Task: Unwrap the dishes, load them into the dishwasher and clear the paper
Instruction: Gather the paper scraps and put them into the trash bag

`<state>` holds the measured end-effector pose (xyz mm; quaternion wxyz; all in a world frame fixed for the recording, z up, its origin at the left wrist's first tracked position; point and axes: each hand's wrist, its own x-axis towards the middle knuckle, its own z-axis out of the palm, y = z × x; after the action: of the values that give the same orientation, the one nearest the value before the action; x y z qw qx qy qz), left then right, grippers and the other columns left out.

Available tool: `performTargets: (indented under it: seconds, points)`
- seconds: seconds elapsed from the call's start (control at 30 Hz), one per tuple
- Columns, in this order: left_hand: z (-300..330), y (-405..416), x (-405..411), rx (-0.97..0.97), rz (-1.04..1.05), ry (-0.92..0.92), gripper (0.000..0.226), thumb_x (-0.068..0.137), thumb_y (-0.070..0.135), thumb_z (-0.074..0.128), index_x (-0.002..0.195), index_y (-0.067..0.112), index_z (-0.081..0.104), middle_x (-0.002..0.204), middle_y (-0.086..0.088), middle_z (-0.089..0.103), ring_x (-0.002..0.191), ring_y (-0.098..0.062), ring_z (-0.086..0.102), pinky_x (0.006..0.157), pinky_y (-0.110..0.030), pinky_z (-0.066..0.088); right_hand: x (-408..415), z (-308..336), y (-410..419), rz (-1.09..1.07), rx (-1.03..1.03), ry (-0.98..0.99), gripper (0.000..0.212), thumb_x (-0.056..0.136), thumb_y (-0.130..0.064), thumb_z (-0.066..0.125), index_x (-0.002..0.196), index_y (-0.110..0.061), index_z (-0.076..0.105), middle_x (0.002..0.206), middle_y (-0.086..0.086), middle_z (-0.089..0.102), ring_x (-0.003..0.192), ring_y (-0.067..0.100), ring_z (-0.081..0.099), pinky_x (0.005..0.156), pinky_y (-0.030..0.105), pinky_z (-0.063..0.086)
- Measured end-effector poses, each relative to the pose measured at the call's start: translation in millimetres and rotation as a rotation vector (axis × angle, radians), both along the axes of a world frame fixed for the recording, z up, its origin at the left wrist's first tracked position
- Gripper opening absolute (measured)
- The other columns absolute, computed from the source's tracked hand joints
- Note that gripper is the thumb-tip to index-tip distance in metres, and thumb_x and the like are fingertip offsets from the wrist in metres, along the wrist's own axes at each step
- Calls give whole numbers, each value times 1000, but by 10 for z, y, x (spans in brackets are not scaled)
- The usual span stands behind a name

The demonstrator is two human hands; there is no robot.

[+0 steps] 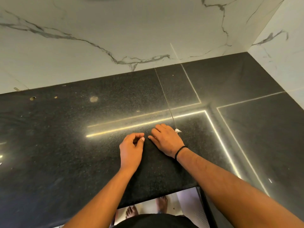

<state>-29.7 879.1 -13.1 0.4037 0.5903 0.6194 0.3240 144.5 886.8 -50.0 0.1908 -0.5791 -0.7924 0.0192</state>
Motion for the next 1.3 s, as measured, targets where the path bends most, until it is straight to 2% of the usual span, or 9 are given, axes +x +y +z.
performTargets:
  seconds: [0.1, 0.27, 0.37, 0.43, 0.57, 0.63, 0.77, 1.0, 1.3]
  points:
    - [-1, -108, -29, -24, -19, -7, 17, 94, 16, 68, 101, 31, 70, 101, 9, 70, 88, 3, 64, 76, -7, 46, 31, 24, 100, 63, -81, -1, 27, 100, -35, 53, 88, -13, 62, 86, 8, 63, 77, 27, 61, 64, 36, 47]
    - [81, -150, -66, -17, -65, 13, 15, 95, 16, 67, 103, 28, 72, 100, 10, 70, 86, 1, 64, 72, -6, 45, 24, 293, 299, -47, -313, -52, 37, 106, -33, 40, 103, -7, 66, 105, 15, 68, 95, 35, 64, 78, 41, 47]
    - [83, -158, -19, 57, -139, 37, 17, 93, 15, 71, 102, 30, 71, 103, 12, 68, 90, 5, 64, 79, -13, 50, 172, 414, 325, -405, -204, 426, 39, 104, -31, 48, 77, -7, 62, 76, 15, 64, 72, 31, 59, 66, 38, 44]
    - [50, -141, 51, 96, -241, 135, 17, 91, 21, 73, 108, 26, 71, 106, 13, 66, 95, 1, 64, 86, -25, 55, 358, 458, 290, -654, -110, 839, 48, 101, -28, 55, 57, -16, 42, 54, 2, 41, 53, 18, 37, 52, 32, 30]
    - [38, -66, 330, 161, -477, 490, 60, 87, 46, 72, 139, 24, 53, 126, 3, 51, 118, -15, 51, 99, -35, 49, 705, 526, 98, -994, -65, 1682, 48, 99, -23, 55, 57, -22, 30, 51, -2, 24, 47, 14, 18, 46, 22, 15]
    - [33, -2, 511, 211, -531, 638, 77, 86, 54, 70, 150, 27, 37, 135, -2, 41, 124, -22, 44, 103, -39, 46, 780, 524, -69, -1068, -83, 1877, 47, 100, -21, 52, 58, -20, 31, 48, -2, 24, 40, 13, 18, 42, 18, 13]
    - [-9, 192, 801, 341, -631, 796, 81, 88, 61, 61, 154, 34, 23, 133, -9, 37, 117, -27, 43, 99, -43, 48, 753, 508, -390, -1087, -120, 1995, 47, 102, -23, 52, 59, -19, 34, 53, 0, 26, 35, 10, 21, 39, 18, 13]
    - [-146, 560, 1011, 667, -893, 1001, 45, 96, 58, 42, 119, 19, 47, 106, -14, 52, 77, -35, 60, 52, -39, 49, 615, 488, -596, -1073, -190, 2053, 46, 103, -25, 52, 61, -18, 38, 53, 1, 29, 37, 10, 24, 36, 18, 16]
    - [-113, 697, 1100, 598, -968, 1011, 12, 106, 19, 40, 114, 11, 44, 98, -18, 52, 75, -38, 62, 54, -41, 41, 614, 458, -536, -1067, -237, 2088, 47, 103, -24, 54, 60, -16, 38, 54, 1, 32, 38, 11, 25, 36, 20, 17]
